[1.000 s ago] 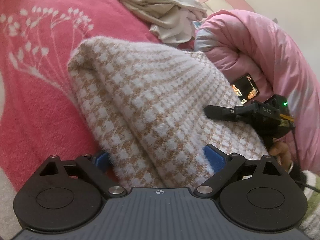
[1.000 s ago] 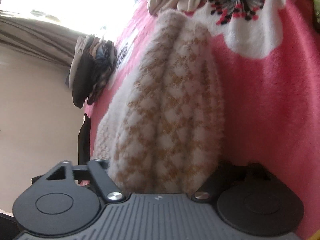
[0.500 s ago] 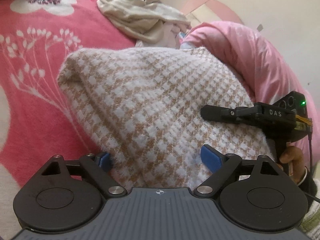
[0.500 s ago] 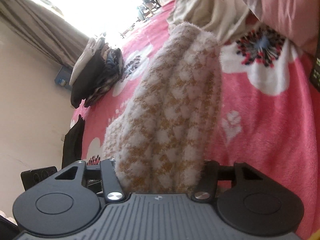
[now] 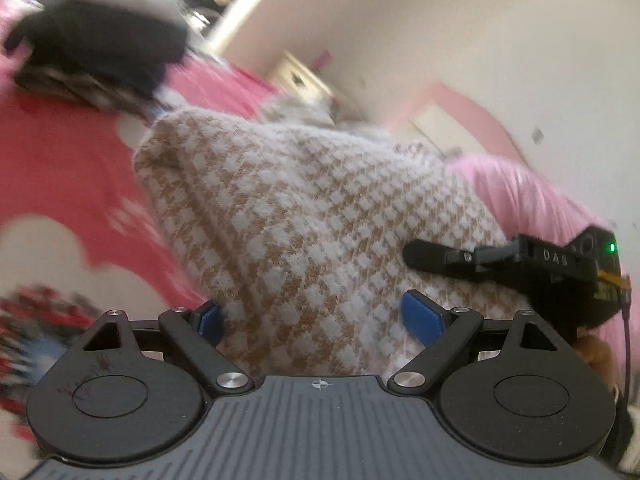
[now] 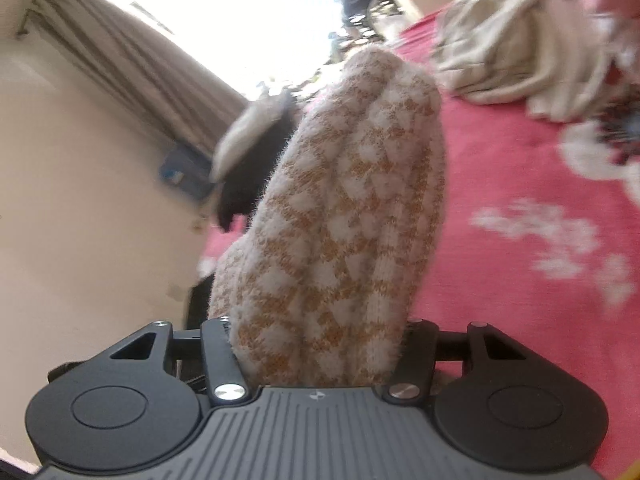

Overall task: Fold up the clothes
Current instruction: 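Grasp the folded houndstooth coat with the right gripper and lift it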

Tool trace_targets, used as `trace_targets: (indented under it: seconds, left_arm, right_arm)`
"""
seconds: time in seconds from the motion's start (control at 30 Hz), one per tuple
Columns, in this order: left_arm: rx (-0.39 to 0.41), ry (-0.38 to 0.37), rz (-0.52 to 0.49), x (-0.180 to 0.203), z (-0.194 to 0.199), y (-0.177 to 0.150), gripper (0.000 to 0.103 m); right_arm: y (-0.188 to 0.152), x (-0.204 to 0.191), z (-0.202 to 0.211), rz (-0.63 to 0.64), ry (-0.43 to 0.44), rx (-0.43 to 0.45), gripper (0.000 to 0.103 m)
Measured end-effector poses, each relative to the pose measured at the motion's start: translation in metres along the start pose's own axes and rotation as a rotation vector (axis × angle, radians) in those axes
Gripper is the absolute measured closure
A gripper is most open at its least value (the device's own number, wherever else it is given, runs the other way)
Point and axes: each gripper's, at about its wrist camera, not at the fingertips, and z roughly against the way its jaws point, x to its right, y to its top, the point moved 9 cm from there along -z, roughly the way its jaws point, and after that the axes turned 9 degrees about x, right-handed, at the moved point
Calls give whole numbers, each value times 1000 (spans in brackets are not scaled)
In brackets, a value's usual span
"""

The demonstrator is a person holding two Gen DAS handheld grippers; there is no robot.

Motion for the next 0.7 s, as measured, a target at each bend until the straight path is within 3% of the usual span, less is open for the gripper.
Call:
trace_targets:
  seconds: [0.23, 0.33, 0.5, 0.7]
  left_arm:
    - [167, 215, -18, -64, 79, 85, 14]
    - [204, 331, -32, -99, 106, 122, 14]
    - [192, 491, -15, -170, 133, 169, 15]
    - [134, 556, 88, -255, 140, 192, 18]
  right_arm:
    - [-5, -82, -95, -83, 206, -87, 45]
    - [-11, -123, -147, -122, 275, -133, 45]
    - [-30, -180, -238, -213, 328, -222, 45]
    - [-64, -214, -320, -309, 306, -311, 45]
